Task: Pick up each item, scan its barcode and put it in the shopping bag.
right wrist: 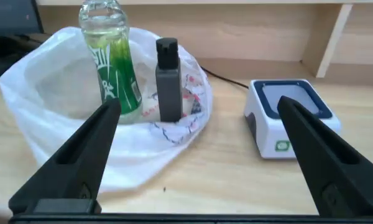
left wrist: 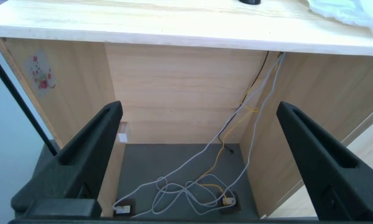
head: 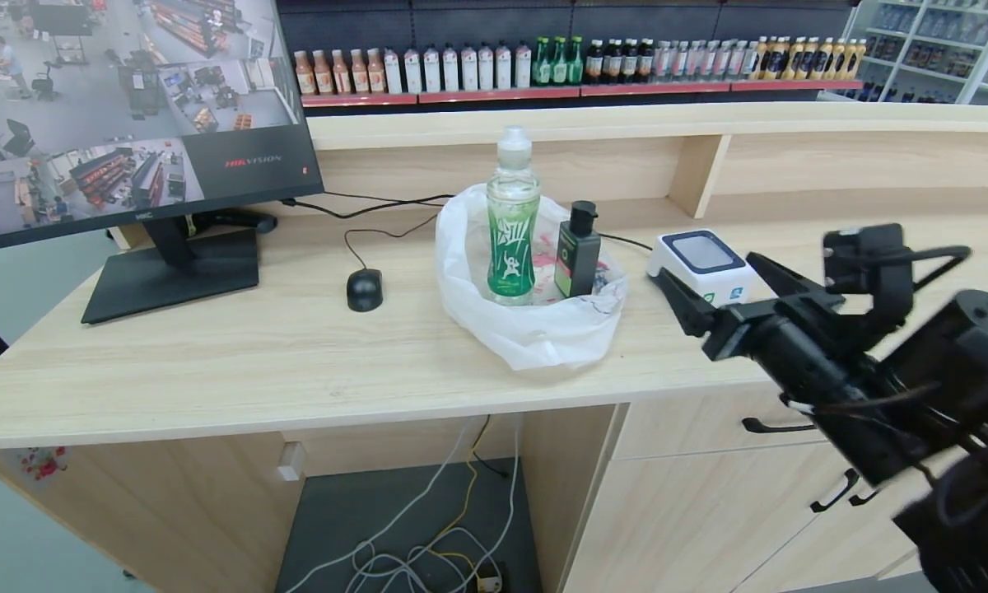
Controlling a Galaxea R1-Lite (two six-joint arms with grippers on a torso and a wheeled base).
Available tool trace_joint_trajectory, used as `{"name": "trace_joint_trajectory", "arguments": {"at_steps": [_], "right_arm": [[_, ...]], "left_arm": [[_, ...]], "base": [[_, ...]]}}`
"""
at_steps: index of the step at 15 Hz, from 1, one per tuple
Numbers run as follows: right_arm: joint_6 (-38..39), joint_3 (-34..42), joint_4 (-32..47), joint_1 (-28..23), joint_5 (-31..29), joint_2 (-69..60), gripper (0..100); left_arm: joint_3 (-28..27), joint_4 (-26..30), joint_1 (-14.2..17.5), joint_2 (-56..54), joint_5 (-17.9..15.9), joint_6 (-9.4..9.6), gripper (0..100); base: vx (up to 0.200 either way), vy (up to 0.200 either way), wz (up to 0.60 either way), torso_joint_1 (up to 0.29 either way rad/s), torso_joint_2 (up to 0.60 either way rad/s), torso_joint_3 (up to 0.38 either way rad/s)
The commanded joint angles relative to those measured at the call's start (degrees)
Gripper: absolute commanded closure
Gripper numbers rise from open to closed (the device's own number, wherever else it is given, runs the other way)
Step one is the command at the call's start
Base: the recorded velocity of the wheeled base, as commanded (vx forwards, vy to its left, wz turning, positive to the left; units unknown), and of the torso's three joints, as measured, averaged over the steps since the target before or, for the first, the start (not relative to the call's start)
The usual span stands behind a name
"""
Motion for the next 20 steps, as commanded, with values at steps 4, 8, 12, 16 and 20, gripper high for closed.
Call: {"name": "trace_joint_trajectory", "arguments": {"at_steps": [4, 8, 12, 16, 20], "right_arm": [[0.58, 25.54, 2.30, 0.04, -0.38, -30.59, 0], [0.23, 25.45, 27.88, 8.66, -0.21, -51.16, 0], [-1.62, 24.75, 60.13, 11.73, 2.25, -75.86, 0], [-5.22, 24.31, 80.35, 11.65, 10.16, -89.57, 0], [-1.97, 23.78, 90.01, 2.59, 11.83, -96.25, 0]], "left_arm": [[0.00, 0.00, 0.04, -0.02, 0.03, 0.01, 0], [0.00, 0.00, -0.05, -0.02, 0.03, 0.10, 0], [0.00, 0.00, -0.05, -0.02, 0.03, 0.10, 0], [0.00, 0.00, -0.05, -0.02, 0.03, 0.10, 0], [0.00, 0.00, -0.05, -0.02, 0.03, 0.10, 0]], "base": [[0.000, 0.000, 0.00, 0.000, 0.00, 0.000], [0.000, 0.000, 0.00, 0.000, 0.00, 0.000], [0.000, 0.000, 0.00, 0.000, 0.00, 0.000], [0.000, 0.000, 0.00, 0.000, 0.00, 0.000], [0.000, 0.000, 0.00, 0.000, 0.00, 0.000]]}}
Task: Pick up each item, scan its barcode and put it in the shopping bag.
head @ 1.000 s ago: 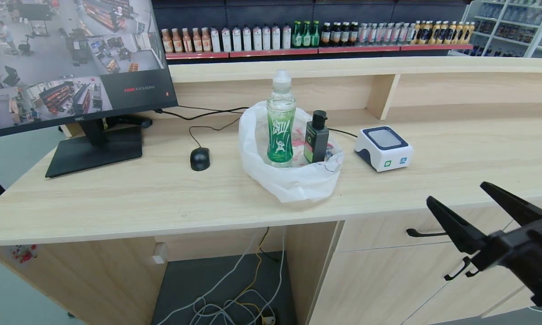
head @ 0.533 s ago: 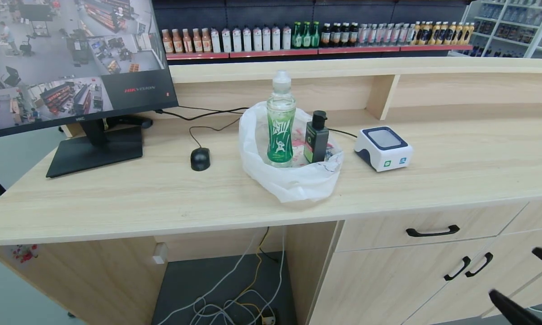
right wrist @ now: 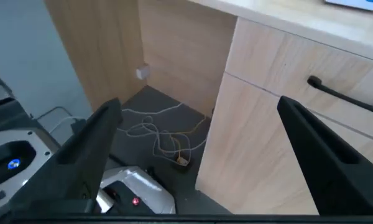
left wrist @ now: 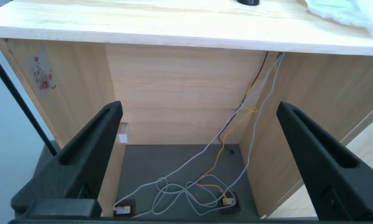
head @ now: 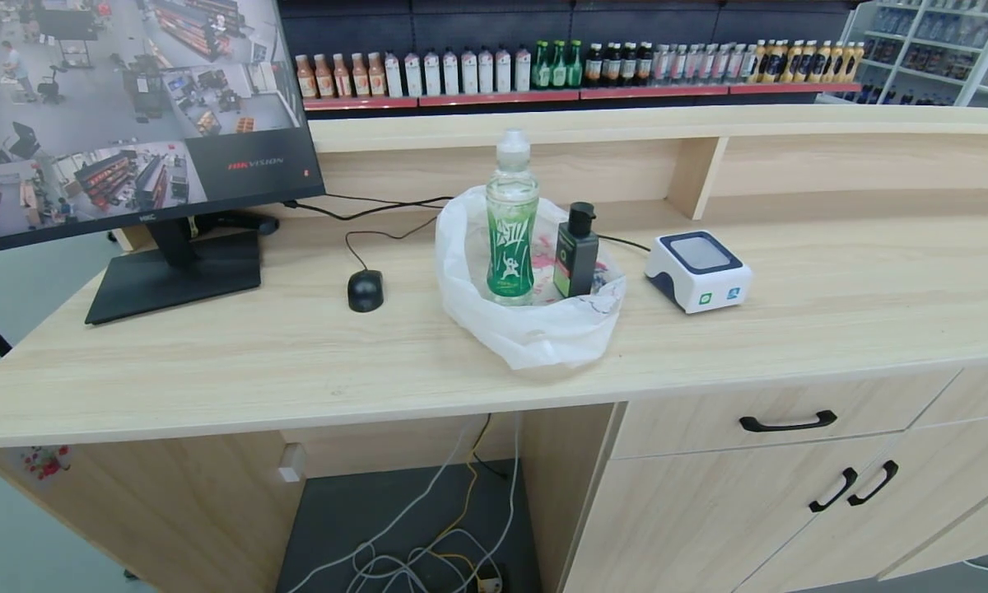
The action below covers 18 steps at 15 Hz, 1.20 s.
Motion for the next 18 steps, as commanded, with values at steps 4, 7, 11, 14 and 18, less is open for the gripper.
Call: {"name": "trace_joint_trajectory", "arguments": {"at_steps": [4, 7, 11, 14, 18], "right_arm": [[2.49, -0.39, 1.98, -23.79, 0.90, 2.11, 0], [1.09, -0.39, 1.98, -32.05, 0.63, 0.26, 0], [4.34, -0.39, 1.89, -35.66, 3.09, -3.16, 0], [3.72, 1.19, -0.66, -35.57, 3.53, -5.89, 0], [3.81, 1.37, 0.75, -35.66, 1.95, -5.89, 0]], "left_arm": [[0.00, 0.00, 0.00, -0.02, 0.03, 0.11, 0], [0.00, 0.00, 0.00, -0.02, 0.03, 0.02, 0], [0.00, 0.00, 0.00, -0.02, 0.03, 0.02, 0], [0.00, 0.00, 0.00, -0.02, 0.03, 0.02, 0], [0.00, 0.00, 0.00, -0.02, 0.03, -0.15, 0]], "base": [[0.000, 0.000, 0.00, 0.000, 0.00, 0.000], [0.000, 0.000, 0.00, 0.000, 0.00, 0.000], [0.000, 0.000, 0.00, 0.000, 0.00, 0.000], [0.000, 0.000, 0.00, 0.000, 0.00, 0.000], [0.000, 0.000, 0.00, 0.000, 0.00, 0.000]]}}
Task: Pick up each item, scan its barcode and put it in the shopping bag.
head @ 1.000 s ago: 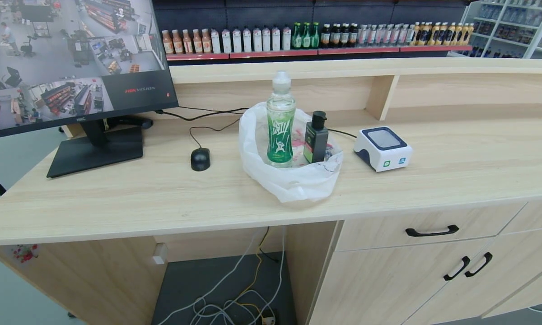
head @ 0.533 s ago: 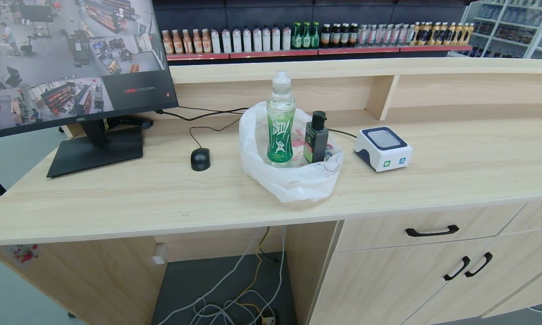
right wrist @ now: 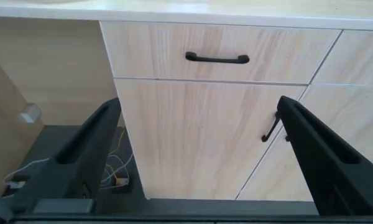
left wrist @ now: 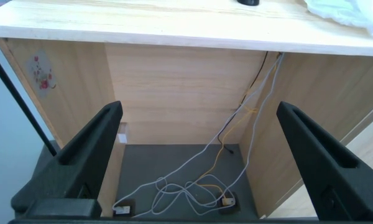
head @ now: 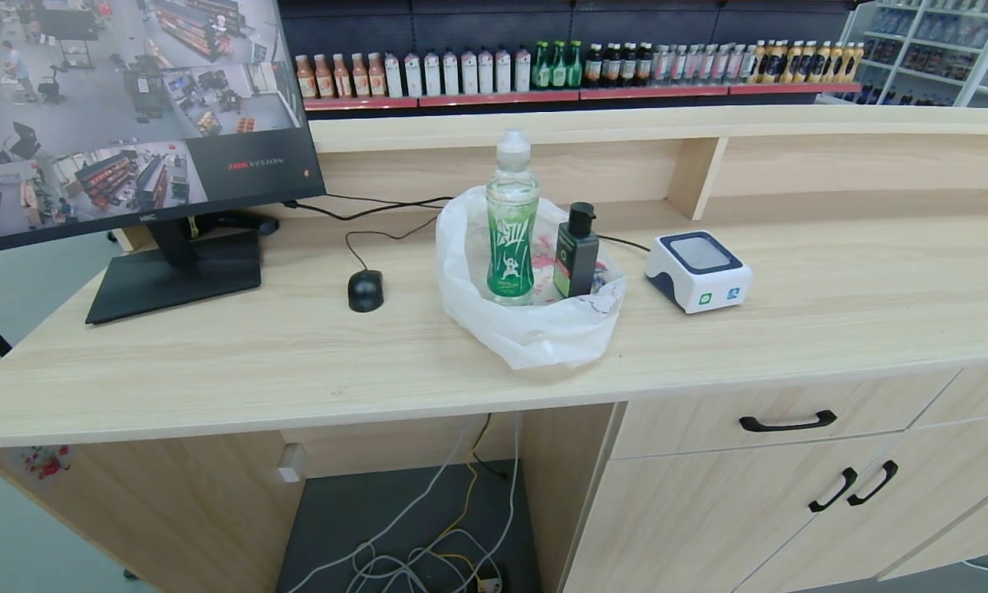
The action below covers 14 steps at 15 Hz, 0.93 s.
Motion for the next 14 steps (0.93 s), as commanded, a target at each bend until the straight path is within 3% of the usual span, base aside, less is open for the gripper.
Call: {"name": "trace_joint_trajectory", "arguments": {"at_steps": [1, 3, 5, 11, 14], "right_arm": [[2.05, 0.02, 0.24, -0.02, -1.02, 0.06, 0], [3.63, 0.02, 0.33, 0.06, -2.60, 0.06, 0], [3.72, 0.02, 0.33, -0.02, -2.60, 0.06, 0], [3.80, 0.02, 0.33, -0.02, -2.60, -0.02, 0], [3.72, 0.02, 0.33, 0.06, -2.60, 0.06, 0]], "left_arm": [[0.00, 0.00, 0.00, -0.02, 0.02, -0.08, 0], [0.00, 0.00, 0.00, -0.02, 0.02, -0.17, 0], [0.00, 0.00, 0.00, -0.02, 0.02, 0.01, 0], [0.00, 0.00, 0.09, -0.02, 0.02, 0.01, 0], [0.00, 0.00, 0.09, -0.02, 0.02, -0.52, 0]], "base": [[0.000, 0.000, 0.00, 0.000, 0.00, 0.000], [0.000, 0.000, 0.00, 0.000, 0.00, 0.000], [-0.200, 0.000, 0.00, 0.007, 0.00, 0.005], [0.000, 0.000, 0.00, 0.000, 0.00, 0.000], [0.000, -0.200, 0.00, -0.001, 0.00, 0.002]]}}
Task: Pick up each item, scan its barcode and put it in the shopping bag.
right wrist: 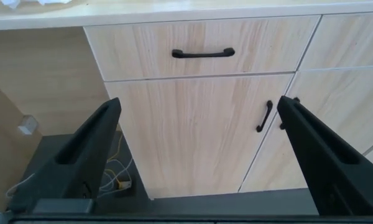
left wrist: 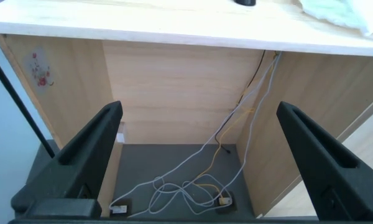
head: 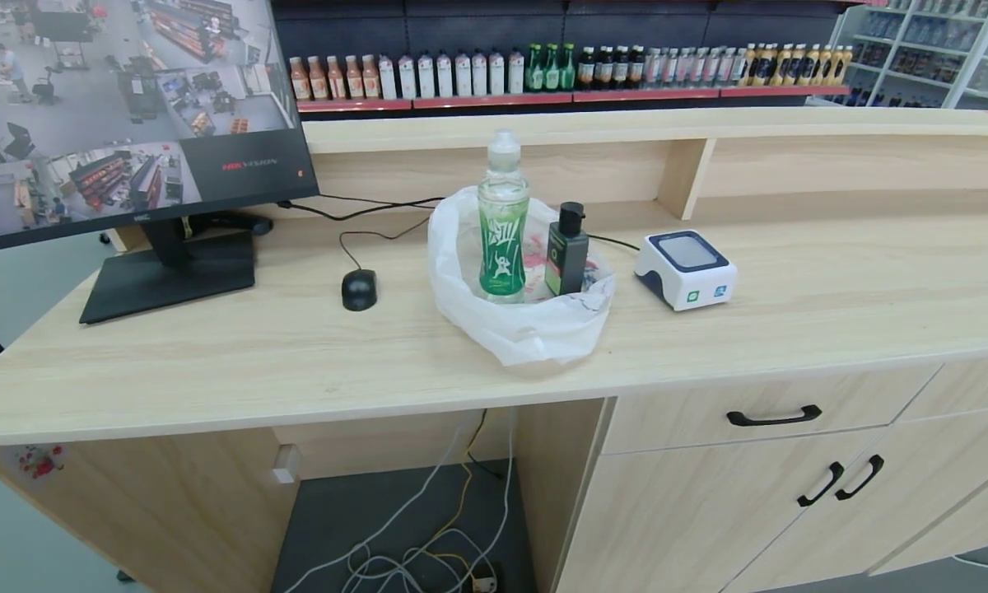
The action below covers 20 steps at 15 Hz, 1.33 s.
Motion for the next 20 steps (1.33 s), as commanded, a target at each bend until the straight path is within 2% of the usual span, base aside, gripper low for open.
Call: {"name": "trace_joint_trajectory", "arguments": {"at_steps": [1, 16, 20], "right_arm": [[-0.06, 0.02, 0.02, 0.14, 0.02, 0.07, 0], [-0.15, 0.02, 0.02, 0.14, 0.02, 0.16, 0], [-0.06, 0.02, 0.02, 0.05, 0.02, 0.16, 0]], "left_arm": [[0.00, 0.00, 0.06, -0.02, 0.02, -0.20, 0], [0.00, 0.00, 0.06, -0.02, 0.02, -0.20, 0], [0.00, 0.00, 0.06, -0.02, 0.02, -0.11, 0]], "base": [[0.000, -0.200, 0.00, 0.017, 0.01, 0.002], [0.000, -0.200, 0.00, 0.004, 0.00, 0.002], [0.000, -0.150, 0.45, 0.003, 0.00, 0.001]]}}
